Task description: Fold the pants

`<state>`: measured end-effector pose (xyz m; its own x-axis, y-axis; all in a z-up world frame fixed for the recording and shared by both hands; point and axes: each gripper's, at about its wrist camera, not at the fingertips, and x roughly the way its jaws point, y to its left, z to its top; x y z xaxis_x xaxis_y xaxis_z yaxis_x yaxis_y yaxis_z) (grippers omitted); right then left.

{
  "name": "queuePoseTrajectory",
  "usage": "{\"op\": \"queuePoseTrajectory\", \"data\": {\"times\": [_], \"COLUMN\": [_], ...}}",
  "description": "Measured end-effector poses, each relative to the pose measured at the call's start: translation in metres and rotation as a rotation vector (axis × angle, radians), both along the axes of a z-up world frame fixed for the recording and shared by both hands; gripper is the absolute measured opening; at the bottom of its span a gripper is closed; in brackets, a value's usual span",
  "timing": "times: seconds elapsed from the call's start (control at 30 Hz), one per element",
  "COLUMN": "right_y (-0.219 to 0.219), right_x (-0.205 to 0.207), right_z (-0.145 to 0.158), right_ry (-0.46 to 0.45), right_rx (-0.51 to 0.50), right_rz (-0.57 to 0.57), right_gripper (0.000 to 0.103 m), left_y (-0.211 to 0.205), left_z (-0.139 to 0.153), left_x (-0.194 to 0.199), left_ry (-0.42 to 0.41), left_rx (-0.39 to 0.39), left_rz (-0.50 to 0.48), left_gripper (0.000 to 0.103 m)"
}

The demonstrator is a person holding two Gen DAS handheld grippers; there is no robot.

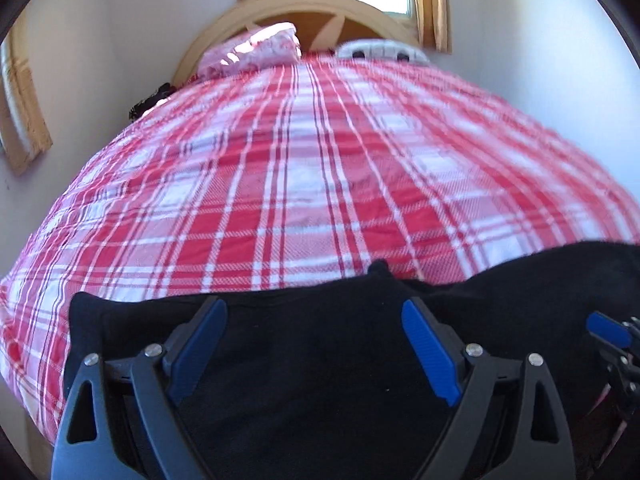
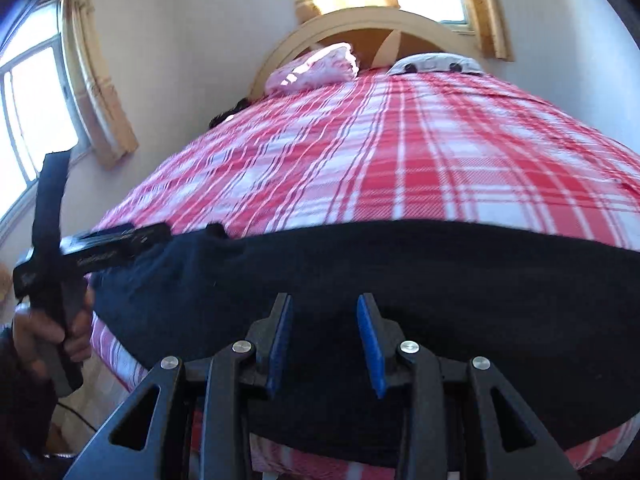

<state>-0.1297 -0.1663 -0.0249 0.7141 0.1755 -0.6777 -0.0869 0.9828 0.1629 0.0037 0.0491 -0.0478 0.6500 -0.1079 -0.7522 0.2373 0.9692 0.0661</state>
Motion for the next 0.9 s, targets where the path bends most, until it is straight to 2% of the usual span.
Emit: {"op": "queuePoseTrajectory", "data": {"times": [0.1, 0.27, 0.4, 0.57, 0.67, 0.73, 0.8, 0.9], "right_y": [0.003, -0.004, -0.002, 0.008, 0.011, 0.006, 0.006, 0.016], "right_x": [-0.004, -0.009, -0.008, -0.008, -0.007, -0.008, -0.01, -0.009], "right_z": [-0.013, -0.018, -0.019, -0.018, -0.016, -0.012, -0.006, 0.002], "right_ry": [0.028, 0.017, 0.012, 0.0, 0.004, 0.001, -0.026, -0.057], "right_rx": [0.021, 0.094, 0.091, 0.035, 0.018, 0.056, 0.104, 0.114], "right_rz": [0.004, 0.003, 0.017, 0.031, 0.034, 0.019, 0.026, 0.067], "right_gripper": [0.036, 0.039, 0.046, 0.054, 0.054, 0.054, 0.054, 0.054], "left_y": [-0.005, -0.009, -0.004, -0.006, 0.012, 0.031, 0.059, 0.095], "left_z": [-0.024, -0.023, -0.024, -0.023, -0.009, 0.001, 0.011, 0.018], "left_x": [0.012, 0.026, 0.044, 0.043, 0.031, 0.02, 0.005, -0.013], "left_ry": [0.113, 0.124, 0.151, 0.145, 0.147, 0.128, 0.073, 0.014], "left_rx": [0.023, 0.02, -0.049, -0.046, -0.152, -0.201, -0.204, -0.166], "left_rz": [0.008, 0.036, 0.091, 0.09, 0.059, 0.064, 0.107, 0.182], "left_gripper": [0.094, 0.103, 0.103, 0.103, 0.099, 0.099, 0.099, 0.098]}}
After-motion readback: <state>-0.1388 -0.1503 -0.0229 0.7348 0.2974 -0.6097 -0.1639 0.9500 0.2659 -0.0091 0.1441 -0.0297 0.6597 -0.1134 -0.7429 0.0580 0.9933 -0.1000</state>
